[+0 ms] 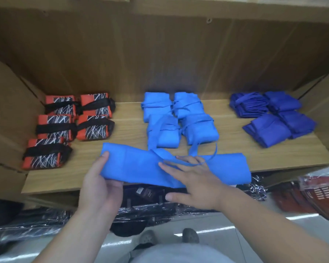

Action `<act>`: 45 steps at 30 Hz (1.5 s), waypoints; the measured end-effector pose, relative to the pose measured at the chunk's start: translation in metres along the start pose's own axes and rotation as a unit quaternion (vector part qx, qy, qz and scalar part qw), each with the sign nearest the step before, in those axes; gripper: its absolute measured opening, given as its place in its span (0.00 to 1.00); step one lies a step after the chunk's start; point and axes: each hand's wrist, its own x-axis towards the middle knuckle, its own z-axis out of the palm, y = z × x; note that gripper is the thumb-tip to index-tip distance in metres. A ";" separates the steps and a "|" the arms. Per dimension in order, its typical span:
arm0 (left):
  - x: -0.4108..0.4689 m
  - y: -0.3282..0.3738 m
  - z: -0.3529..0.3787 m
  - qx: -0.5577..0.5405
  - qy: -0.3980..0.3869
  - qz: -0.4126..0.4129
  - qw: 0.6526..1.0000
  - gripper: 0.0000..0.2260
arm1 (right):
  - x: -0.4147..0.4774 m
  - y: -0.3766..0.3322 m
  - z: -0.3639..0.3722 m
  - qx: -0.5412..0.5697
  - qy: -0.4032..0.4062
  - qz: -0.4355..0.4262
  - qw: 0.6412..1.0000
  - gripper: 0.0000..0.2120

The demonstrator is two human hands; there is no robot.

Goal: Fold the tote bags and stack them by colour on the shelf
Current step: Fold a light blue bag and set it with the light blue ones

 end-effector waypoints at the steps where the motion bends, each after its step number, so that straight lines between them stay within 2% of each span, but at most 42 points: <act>1: 0.000 0.002 -0.001 -0.011 0.000 0.007 1.000 0.05 | 0.003 -0.005 0.001 0.009 0.002 0.002 1.000 0.39; 6: 0.008 0.002 -0.011 0.034 0.030 0.040 0.998 0.06 | 0.011 -0.018 0.016 -0.043 0.029 -0.010 0.999 0.38; 11: 0.030 0.008 -0.022 0.020 0.079 0.027 0.996 0.11 | 0.016 -0.017 0.024 -0.108 0.025 -0.090 0.990 0.40; 16: 0.044 0.011 -0.027 -0.010 0.129 -0.013 0.992 0.04 | 0.014 0.003 0.016 -0.139 0.002 -0.155 0.978 0.34; 22: 0.051 0.010 -0.032 -0.016 0.149 -0.018 0.988 0.07 | -0.009 0.030 0.015 -0.148 0.034 -0.124 0.981 0.33; 25: 0.049 0.009 -0.029 -0.016 0.155 -0.005 0.988 0.07 | -0.021 0.043 0.016 -0.143 0.062 -0.077 0.985 0.34; 28: 0.042 0.007 -0.027 0.001 0.155 0.032 0.987 0.09 | -0.031 0.058 0.015 -0.126 0.073 -0.043 0.988 0.31; 31: 0.038 0.007 -0.023 0.056 0.150 0.120 0.980 0.07 | -0.021 0.057 0.010 -0.128 0.075 -0.045 0.988 0.28; 33: 0.035 0.012 -0.016 0.134 0.153 0.212 0.956 0.06 | -0.006 0.046 0.005 -0.138 0.082 -0.064 0.985 0.27; 36: 0.025 0.026 -0.004 0.262 0.151 0.330 0.894 0.11 | 0.014 0.027 0.005 -0.126 0.083 -0.117 0.982 0.27; 38: 0.011 0.031 0.006 0.321 0.106 0.387 0.858 0.12 | 0.022 0.018 0.005 -0.060 0.082 -0.133 0.986 0.28; 40: -0.005 0.026 0.013 0.379 0.034 0.435 0.816 0.10 | 0.026 0.011 -0.001 0.021 0.070 -0.124 0.990 0.34; 42: -0.016 0.013 0.016 0.440 -0.017 0.468 0.766 0.13 | 0.025 0.006 -0.013 0.085 0.050 -0.105 0.989 0.38; 45: -0.025 -0.007 0.018 0.492 -0.054 0.532 0.687 0.14 | 0.025 -0.001 -0.029 0.192 0.035 -0.096 0.976 0.34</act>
